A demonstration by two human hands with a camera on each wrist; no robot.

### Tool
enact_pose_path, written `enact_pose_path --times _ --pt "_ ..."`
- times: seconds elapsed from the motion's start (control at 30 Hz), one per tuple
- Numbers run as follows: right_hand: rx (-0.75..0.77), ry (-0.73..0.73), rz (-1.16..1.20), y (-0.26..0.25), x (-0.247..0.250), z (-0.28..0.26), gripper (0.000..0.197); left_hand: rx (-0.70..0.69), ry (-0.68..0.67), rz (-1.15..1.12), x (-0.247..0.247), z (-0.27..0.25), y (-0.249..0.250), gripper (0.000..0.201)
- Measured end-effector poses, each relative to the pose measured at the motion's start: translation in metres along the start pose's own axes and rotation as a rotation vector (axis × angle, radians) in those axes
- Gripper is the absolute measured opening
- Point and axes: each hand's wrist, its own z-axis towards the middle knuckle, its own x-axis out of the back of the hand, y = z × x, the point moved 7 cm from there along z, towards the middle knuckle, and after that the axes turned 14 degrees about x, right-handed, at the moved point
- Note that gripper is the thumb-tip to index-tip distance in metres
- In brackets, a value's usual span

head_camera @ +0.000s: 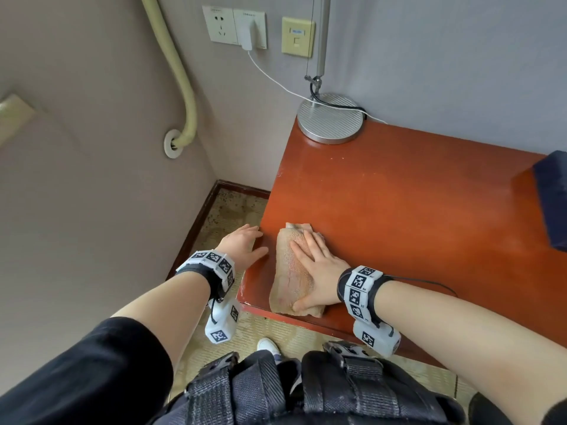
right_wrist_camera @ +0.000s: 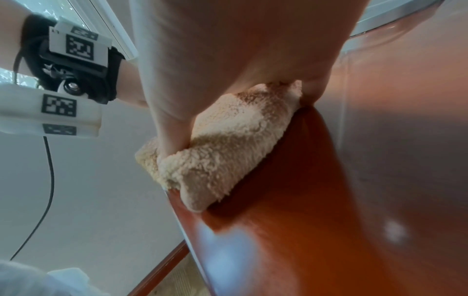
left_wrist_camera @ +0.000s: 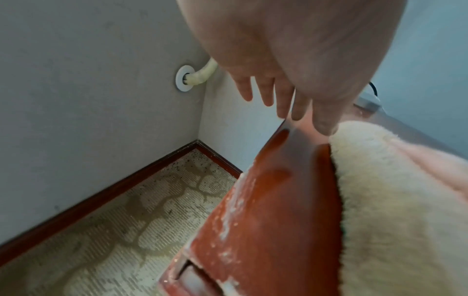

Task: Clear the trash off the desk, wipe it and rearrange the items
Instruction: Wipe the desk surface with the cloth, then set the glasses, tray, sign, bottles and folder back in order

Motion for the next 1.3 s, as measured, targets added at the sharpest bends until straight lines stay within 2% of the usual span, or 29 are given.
enact_pose_path --times 0.13,0.3,0.43,0.7,0.83,0.93,1.1,1.3 --pt "-0.012 0.048 0.026 -0.012 0.002 0.015 0.133 0.006 0.114 -0.139 0.014 -0.003 -0.005 0.053" --pt "-0.028 0.096 0.024 -0.025 0.003 0.031 0.134 0.008 0.020 -0.110 0.006 -0.002 -0.008 0.055" --pt "-0.032 0.096 0.024 -0.030 0.005 0.034 0.133 0.042 0.025 -0.125 0.001 -0.001 -0.010 0.049" --pt "-0.026 0.067 -0.017 -0.028 0.009 0.030 0.128 0.079 0.063 -0.205 0.003 0.000 -0.005 0.049" --pt "0.026 0.087 0.013 -0.024 0.025 0.018 0.107 0.035 0.077 -0.228 0.011 0.001 0.014 0.057" --pt "0.047 0.190 0.106 -0.014 0.040 0.002 0.084 0.000 0.112 -0.147 0.016 0.006 0.035 0.050" --pt "-0.160 0.276 0.188 0.025 0.043 -0.032 0.051 -0.033 0.094 -0.050 0.015 0.013 0.075 0.037" --pt "-0.297 0.233 0.245 0.061 0.040 -0.072 0.034 -0.059 0.003 0.079 0.003 0.018 0.122 0.042"
